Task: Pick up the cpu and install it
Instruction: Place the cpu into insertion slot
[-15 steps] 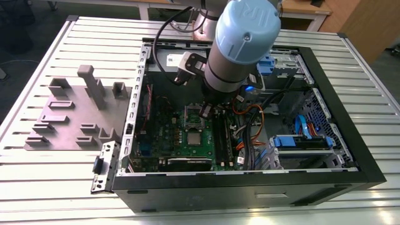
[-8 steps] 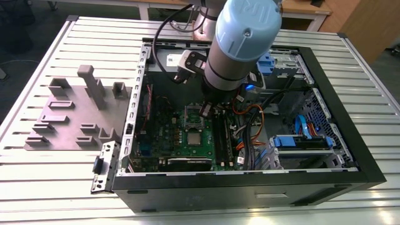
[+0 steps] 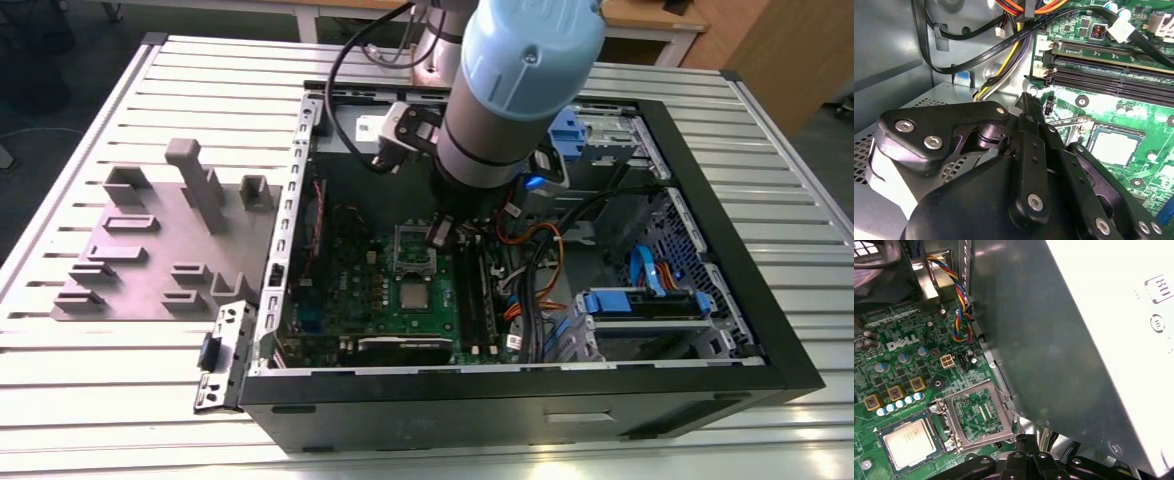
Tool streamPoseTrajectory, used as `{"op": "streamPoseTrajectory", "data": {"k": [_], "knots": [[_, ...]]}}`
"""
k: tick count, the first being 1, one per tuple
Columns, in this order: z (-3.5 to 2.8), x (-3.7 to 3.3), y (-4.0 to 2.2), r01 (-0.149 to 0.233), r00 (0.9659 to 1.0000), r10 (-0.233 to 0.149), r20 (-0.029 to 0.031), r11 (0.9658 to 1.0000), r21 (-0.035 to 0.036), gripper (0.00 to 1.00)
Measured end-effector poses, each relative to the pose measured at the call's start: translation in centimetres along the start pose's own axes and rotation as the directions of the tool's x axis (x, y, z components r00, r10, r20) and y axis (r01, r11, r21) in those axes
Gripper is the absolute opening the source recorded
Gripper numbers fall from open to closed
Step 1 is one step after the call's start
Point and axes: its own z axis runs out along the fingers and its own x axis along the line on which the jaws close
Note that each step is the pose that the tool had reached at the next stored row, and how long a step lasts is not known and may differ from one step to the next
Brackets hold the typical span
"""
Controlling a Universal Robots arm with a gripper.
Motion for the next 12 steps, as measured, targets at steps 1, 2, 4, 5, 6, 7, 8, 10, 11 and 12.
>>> {"op": "streamPoseTrajectory", "data": {"k": [1,2,4,5,6,7,8,10,11,12], "knots": [[-0.06,-0.02,0.01,0.0,1.0,0.0,-0.001,1.0,0.0004,0.11],[-0.12,-0.03,0.02,0.0,1.0,0.0,-0.0022,1.0,0.001,0.11],[-0.22,-0.06,0.04,0.0,1.0,0.0,-0.0054,1.0,0.0024,0.11],[-0.29,-0.07,0.05,0.0,1.0,0.0,-0.0069,1.0,0.0031,0.11],[-0.36,-0.09,0.06,-0.001,1.0,0.001,-0.0083,1.0,0.0037,0.11],[-0.41,-0.11,0.07,-0.001,1.0,0.001,-0.0096,1.0,0.0044,0.11],[-0.46,-0.12,0.08,-0.001,0.9999,0.001,-0.0107,1.0,0.0049,0.11],[-0.56,-0.14,0.09,-0.001,0.9999,0.001,-0.0132,1.0,0.0061,0.11],[-0.61,-0.15,0.1,-0.001,0.9999,0.001,-0.0144,1.0,0.0066,0.11],[-0.67,-0.17,0.11,-0.001,0.9999,0.001,-0.0156,1.0,0.0072,0.11]]}}
